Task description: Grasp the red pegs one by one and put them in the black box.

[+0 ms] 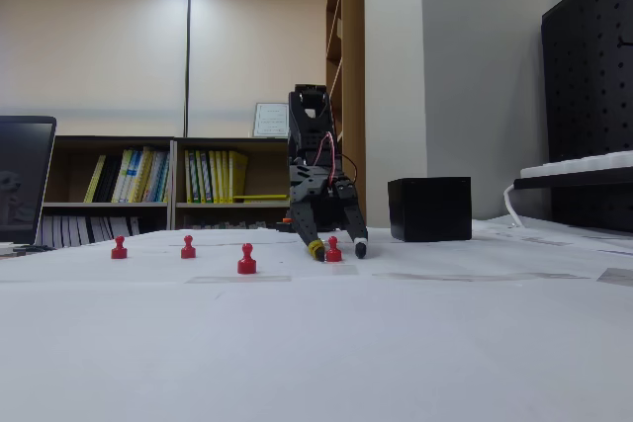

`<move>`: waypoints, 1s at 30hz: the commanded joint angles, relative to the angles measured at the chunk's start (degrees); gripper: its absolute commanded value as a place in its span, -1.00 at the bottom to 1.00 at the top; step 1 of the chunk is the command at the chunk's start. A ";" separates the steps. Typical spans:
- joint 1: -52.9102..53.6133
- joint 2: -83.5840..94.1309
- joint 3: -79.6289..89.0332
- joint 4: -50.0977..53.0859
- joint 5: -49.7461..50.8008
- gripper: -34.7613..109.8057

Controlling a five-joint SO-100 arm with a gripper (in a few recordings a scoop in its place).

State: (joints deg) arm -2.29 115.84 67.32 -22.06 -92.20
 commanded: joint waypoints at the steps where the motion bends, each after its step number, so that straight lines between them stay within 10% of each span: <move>1: -0.26 0.53 3.96 -1.14 -0.44 -0.32; 23: 0.53 0.88 4.31 1.14 0.09 -0.52; 30: 0.44 -9.76 14.06 40.78 -7.03 -0.52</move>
State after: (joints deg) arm -1.76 113.03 73.30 -6.50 -94.75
